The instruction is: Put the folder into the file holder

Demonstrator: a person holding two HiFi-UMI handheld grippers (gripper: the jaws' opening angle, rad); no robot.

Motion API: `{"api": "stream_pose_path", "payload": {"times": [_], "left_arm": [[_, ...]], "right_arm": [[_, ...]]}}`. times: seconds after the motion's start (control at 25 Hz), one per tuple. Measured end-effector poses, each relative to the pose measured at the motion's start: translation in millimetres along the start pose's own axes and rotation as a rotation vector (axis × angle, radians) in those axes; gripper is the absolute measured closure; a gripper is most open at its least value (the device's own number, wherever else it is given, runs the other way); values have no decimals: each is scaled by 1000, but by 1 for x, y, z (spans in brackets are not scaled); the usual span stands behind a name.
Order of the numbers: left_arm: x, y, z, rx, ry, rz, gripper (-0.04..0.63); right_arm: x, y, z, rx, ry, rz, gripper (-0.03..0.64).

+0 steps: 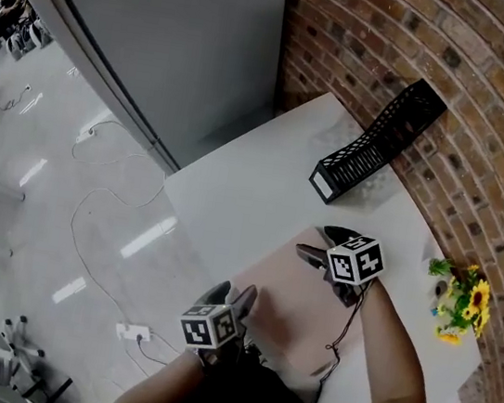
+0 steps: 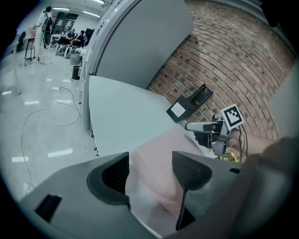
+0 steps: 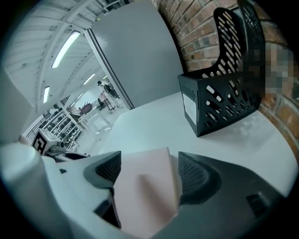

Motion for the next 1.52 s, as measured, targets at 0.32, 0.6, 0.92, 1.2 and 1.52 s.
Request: {"api": "stream_pose_path", "payload": {"times": [0.32, 0.6, 0.92, 1.2, 1.52], "left_arm": [[3, -17, 2, 37, 17, -5, 321], [3, -24, 6, 44, 13, -26, 314], [4, -26, 8, 42, 4, -28, 314], [-4, -11, 29, -25, -37, -47, 314], [-36, 34, 82, -233, -149, -73, 314]], "right_arm": [[-13, -26, -10, 130, -6, 47, 215], [-16, -32, -13, 106, -76, 97, 229], [-17, -32, -12, 103, -67, 82, 241], [-3, -14, 11, 33, -10, 56, 244], [30, 43, 65, -148, 106, 19, 242]]}}
Point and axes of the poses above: the fingertips, and each gripper's own axes: y backward along the fingers, x to its left, z out of its top, the point moved 1 cm from there along y, backward along the fingers, and after that the axes turned 14 degrees about z, right-handed, at the moved point
